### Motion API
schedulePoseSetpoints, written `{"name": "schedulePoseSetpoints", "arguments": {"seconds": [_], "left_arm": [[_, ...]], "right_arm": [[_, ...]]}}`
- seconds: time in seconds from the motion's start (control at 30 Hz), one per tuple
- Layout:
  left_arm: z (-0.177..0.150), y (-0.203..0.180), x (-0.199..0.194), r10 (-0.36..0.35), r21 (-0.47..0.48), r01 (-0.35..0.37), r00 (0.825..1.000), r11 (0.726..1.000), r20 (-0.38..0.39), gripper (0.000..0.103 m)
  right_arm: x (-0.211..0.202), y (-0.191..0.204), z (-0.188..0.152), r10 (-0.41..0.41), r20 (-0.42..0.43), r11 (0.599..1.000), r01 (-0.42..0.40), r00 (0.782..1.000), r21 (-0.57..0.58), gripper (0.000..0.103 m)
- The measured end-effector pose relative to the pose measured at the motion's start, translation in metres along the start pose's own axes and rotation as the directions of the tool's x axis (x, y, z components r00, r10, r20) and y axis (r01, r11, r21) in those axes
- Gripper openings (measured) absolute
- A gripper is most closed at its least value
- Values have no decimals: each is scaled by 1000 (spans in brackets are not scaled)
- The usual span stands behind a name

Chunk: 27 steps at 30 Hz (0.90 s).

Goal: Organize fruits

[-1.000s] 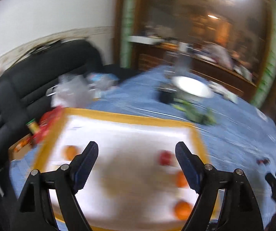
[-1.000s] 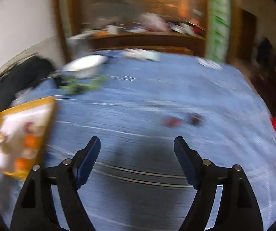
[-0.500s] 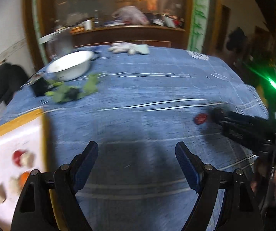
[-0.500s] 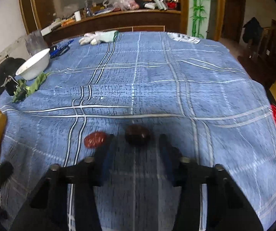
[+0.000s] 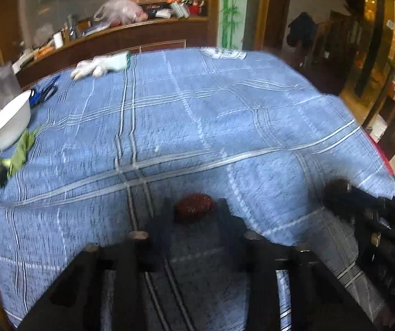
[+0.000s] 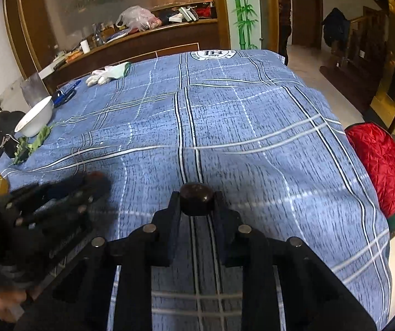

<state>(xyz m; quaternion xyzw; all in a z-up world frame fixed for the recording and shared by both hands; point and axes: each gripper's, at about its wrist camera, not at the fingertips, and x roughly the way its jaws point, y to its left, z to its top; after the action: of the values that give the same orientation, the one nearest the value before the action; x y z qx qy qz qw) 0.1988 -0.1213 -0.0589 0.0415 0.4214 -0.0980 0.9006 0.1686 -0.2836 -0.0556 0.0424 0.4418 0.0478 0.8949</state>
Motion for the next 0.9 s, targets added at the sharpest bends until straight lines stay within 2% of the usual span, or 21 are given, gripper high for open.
{"name": "schedulePoseSetpoints", "arguments": {"seconds": [0.13,0.47,0.9], "left_arm": [[-13,7,-9,27,11,-27,1000,1000,-2,30],[-66,32,-68,115,-29,-114,993,993,22,29],[-110,57,-119,119,-95,-111,989,989,82,29]], "right_arm": [[-5,10,-9,17,-4,1000,-17,1000,-13,24],[-34,55,-46,68,12,998,-68,998,-18,24],[-67,106,-90,59,71,997,-56,996,-52,25]]}}
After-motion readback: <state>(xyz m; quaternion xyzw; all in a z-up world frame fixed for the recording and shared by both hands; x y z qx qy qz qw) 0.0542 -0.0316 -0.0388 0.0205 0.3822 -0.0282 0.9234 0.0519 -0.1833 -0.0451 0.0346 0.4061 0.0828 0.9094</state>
